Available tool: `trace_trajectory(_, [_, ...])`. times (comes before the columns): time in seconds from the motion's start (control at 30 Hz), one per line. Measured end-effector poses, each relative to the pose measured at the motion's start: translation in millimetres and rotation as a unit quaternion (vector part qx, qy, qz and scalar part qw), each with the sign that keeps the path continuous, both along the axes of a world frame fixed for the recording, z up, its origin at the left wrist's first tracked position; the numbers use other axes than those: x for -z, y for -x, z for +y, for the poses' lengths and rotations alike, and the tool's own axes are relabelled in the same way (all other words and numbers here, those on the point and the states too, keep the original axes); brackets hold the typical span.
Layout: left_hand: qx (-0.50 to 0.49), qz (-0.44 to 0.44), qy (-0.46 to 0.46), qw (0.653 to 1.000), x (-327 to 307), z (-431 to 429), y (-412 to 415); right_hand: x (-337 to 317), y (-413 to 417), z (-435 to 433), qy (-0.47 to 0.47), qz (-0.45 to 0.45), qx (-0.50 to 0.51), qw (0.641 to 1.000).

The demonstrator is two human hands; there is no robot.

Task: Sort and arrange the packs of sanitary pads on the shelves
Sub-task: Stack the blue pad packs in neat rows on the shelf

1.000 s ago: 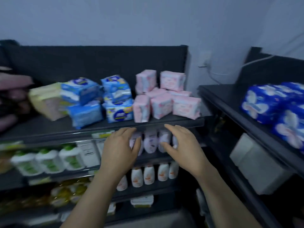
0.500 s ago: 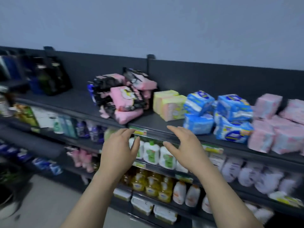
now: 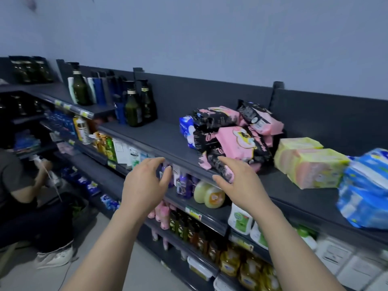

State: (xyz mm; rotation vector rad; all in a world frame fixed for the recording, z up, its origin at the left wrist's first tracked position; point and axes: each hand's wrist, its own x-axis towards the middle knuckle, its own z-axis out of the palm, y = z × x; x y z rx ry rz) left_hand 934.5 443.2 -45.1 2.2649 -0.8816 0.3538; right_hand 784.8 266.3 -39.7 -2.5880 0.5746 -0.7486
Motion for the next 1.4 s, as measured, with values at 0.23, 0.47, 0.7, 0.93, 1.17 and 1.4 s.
trace_trajectory(0.23, [-0.017,0.020,0.014,1.000,-3,-44,-87,-11,-88,-53,0.037,-0.015,-0.004,0.999])
trace_trajectory(0.47, [0.002,0.028,0.033,0.999,-11,-106,-173,-36,-174,-116,0.106,-0.039,-0.002,0.994])
trace_trajectory(0.7, [0.055,0.052,-0.008,0.997,-7,-157,-259,-51,-232,-147,0.119,-0.013,0.017,0.993])
trace_trajectory(0.93, [0.163,0.054,-0.025,0.985,-2,-215,-341,-64,-282,-153,0.129,0.078,0.077,0.986])
trace_trajectory(1.17, [0.291,0.042,-0.060,0.954,4,-261,-417,-62,-323,-134,0.126,0.032,0.189,0.973])
trace_trajectory(1.4, [0.386,0.022,-0.113,0.915,30,-299,-450,-19,-350,-98,0.111,-0.026,0.316,0.942])
